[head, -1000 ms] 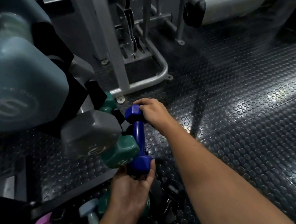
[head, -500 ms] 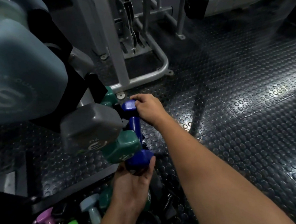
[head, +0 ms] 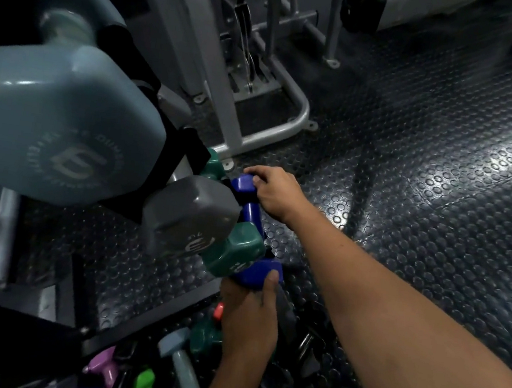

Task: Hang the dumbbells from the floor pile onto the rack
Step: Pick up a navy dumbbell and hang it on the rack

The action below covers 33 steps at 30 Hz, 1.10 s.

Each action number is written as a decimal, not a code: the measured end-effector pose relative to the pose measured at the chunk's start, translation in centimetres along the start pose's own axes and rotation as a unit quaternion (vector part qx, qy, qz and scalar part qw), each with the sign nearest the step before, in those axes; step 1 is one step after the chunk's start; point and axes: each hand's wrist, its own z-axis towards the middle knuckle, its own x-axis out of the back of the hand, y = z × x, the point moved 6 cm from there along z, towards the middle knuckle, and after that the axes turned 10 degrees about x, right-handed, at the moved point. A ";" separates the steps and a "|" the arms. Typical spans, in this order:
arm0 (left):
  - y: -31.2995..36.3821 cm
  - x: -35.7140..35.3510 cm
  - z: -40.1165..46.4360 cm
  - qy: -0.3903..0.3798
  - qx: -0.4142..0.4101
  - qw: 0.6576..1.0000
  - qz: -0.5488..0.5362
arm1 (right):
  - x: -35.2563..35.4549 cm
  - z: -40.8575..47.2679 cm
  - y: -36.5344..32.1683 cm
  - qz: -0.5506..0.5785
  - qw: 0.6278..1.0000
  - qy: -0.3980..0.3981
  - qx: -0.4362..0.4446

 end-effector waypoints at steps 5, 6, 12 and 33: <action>0.3 -0.8 -1.2 0.074 -0.022 0.992 0.102 | -0.2 0.0 0.1 0.011 1.000 0.000 -0.002; 0.5 -1.0 -1.4 0.073 -0.031 0.991 0.107 | -0.3 0.0 0.2 0.010 1.000 -0.002 -0.003; 1.6 -1.0 -2.0 0.117 -0.101 0.988 0.027 | -0.2 0.0 0.6 0.025 1.000 0.010 0.010; -0.5 1.2 -0.1 0.083 -0.061 0.992 0.070 | -3.7 -0.8 0.8 -0.044 0.996 -0.058 0.052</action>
